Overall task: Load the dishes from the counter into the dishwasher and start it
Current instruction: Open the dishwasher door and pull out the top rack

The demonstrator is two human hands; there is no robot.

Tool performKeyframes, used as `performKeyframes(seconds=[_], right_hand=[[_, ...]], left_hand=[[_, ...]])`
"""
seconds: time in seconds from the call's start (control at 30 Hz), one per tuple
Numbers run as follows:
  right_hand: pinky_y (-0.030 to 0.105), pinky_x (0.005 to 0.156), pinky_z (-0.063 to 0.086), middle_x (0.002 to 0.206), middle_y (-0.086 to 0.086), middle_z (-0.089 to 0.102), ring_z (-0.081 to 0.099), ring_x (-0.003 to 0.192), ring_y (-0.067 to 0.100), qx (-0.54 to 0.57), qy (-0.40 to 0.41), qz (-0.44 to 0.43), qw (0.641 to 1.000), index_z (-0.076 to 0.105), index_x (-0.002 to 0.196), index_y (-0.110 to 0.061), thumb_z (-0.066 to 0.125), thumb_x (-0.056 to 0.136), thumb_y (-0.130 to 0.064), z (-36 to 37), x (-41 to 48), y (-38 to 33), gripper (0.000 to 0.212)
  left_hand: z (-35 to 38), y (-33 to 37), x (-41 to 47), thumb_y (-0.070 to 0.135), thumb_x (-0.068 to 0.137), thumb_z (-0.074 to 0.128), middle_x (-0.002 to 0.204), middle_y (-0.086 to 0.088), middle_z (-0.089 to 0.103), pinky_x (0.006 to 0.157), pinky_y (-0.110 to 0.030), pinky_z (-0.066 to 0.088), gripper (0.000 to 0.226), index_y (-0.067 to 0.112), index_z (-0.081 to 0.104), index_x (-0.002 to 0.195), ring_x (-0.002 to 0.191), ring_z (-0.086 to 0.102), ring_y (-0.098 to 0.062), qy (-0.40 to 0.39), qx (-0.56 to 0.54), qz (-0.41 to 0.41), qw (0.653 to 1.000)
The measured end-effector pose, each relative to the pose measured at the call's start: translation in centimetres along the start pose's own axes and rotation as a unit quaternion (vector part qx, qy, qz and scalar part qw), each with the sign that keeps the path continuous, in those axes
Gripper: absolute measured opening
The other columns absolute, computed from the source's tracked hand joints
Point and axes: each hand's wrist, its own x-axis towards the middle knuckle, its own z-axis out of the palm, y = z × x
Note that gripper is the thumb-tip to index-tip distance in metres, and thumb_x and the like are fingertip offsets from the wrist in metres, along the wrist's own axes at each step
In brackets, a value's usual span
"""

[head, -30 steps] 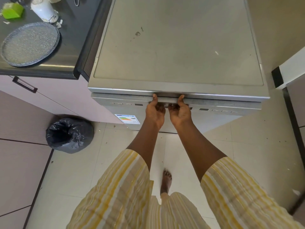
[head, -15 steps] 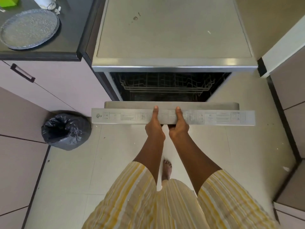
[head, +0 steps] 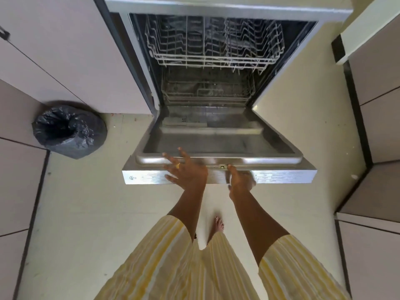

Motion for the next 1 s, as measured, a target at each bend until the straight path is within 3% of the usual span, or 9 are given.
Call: performKeyframes(seconds=[0.07,0.1,0.17,0.23,0.37,0.57,0.73,0.87,1.0], right_hand=[[0.045,0.111,0.025,0.153,0.023,0.006,0.015,0.14,0.042,-0.262,0.056,-0.121,0.956,0.001,0.149,-0.01,0.07,0.082,-0.035,-0.3,1.2,1.5,0.099],[0.048,0.113,0.016,0.155,0.021,-0.008,0.002,0.142,0.042,-0.41,0.073,-0.209,0.885,-0.004,0.149,-0.015,0.061,0.087,-0.038,-0.4,1.8,2.5,0.093],[0.052,0.114,0.01,0.157,0.012,-0.009,-0.001,0.142,0.04,-0.616,0.054,-0.361,0.698,0.004,0.15,-0.023,0.044,0.098,-0.027,-0.7,3.1,4.6,0.065],[0.05,0.115,0.005,0.158,0.007,0.001,0.002,0.144,0.034,-0.671,0.006,-0.423,0.609,0.011,0.15,-0.02,0.037,0.099,-0.012,-1.1,4.4,6.5,0.058],[0.041,0.117,0.004,0.156,0.008,0.018,0.014,0.144,0.026,-0.657,-0.043,-0.465,0.592,0.019,0.148,-0.01,0.036,0.095,0.0,-2.8,7.4,9.6,0.056],[0.039,0.117,0.003,0.156,0.012,0.015,0.015,0.144,0.027,-0.704,-0.116,-0.439,0.546,0.011,0.149,-0.007,0.03,0.095,-0.002,-4.0,12.8,16.4,0.057],[0.05,0.113,0.019,0.15,0.02,0.027,0.029,0.137,0.037,-0.727,-0.105,-0.442,0.514,0.021,0.145,0.001,0.039,0.093,-0.009,-3.6,18.0,23.4,0.055],[0.047,0.116,0.009,0.155,0.019,0.008,0.012,0.143,0.037,-0.765,-0.173,-0.365,0.501,0.001,0.148,-0.001,0.023,0.1,-0.016,-2.4,23.5,28.1,0.054],[0.043,0.115,0.011,0.158,0.012,0.0,0.011,0.144,0.029,-0.785,-0.238,-0.321,0.474,-0.003,0.149,-0.007,0.031,0.096,-0.009,-0.7,29.8,30.2,0.062]], left_hand=[[1.9,-0.9,0.3,0.035,0.094,0.046,0.156,-0.013,-0.017,0.113,-0.055,-0.001,0.073,0.024,0.002,0.15,0.142,-0.012,-0.042,-0.014,0.069,0.062,0.996],[2.9,-1.5,0.4,0.035,0.095,0.042,0.156,-0.011,-0.017,0.113,-0.055,-0.002,0.07,0.024,0.001,0.15,0.142,-0.013,-0.041,-0.016,0.103,0.095,0.99],[4.7,-2.7,0.5,0.034,0.097,0.035,0.156,-0.006,-0.019,0.113,-0.054,-0.008,0.066,0.025,-0.004,0.15,0.142,-0.016,-0.038,-0.02,0.147,0.14,0.979],[6.3,-3.9,0.7,0.03,0.098,0.031,0.156,-0.002,-0.022,0.112,-0.054,-0.01,0.065,0.026,-0.01,0.149,0.141,-0.018,-0.039,-0.035,0.163,0.154,0.974],[8.8,-7.1,1.1,0.027,0.098,0.032,0.157,0.002,-0.018,0.112,-0.057,-0.006,0.067,0.029,-0.013,0.148,0.141,-0.018,-0.04,-0.091,0.176,0.167,0.966],[16.2,-13.3,1.6,0.022,0.095,0.036,0.156,0.001,-0.021,0.113,-0.057,-0.003,0.076,0.033,-0.02,0.145,0.141,-0.016,-0.041,-0.081,0.221,0.17,0.957],[23.9,-19.8,3.8,0.045,0.098,0.033,0.149,-0.002,-0.031,0.115,-0.051,0.001,0.073,0.032,-0.024,0.141,0.141,-0.016,-0.042,-0.068,0.269,0.208,0.938],[30.0,-24.2,6.8,0.051,0.094,0.041,0.147,-0.002,-0.032,0.115,-0.048,-0.003,0.08,0.035,-0.025,0.137,0.139,-0.019,-0.042,-0.093,0.281,0.222,0.929],[35.0,-27.1,10.5,0.051,0.094,0.04,0.145,-0.001,-0.038,0.115,-0.047,-0.005,0.083,0.035,-0.026,0.14,0.141,-0.021,-0.038,-0.161,0.332,0.213,0.905]])
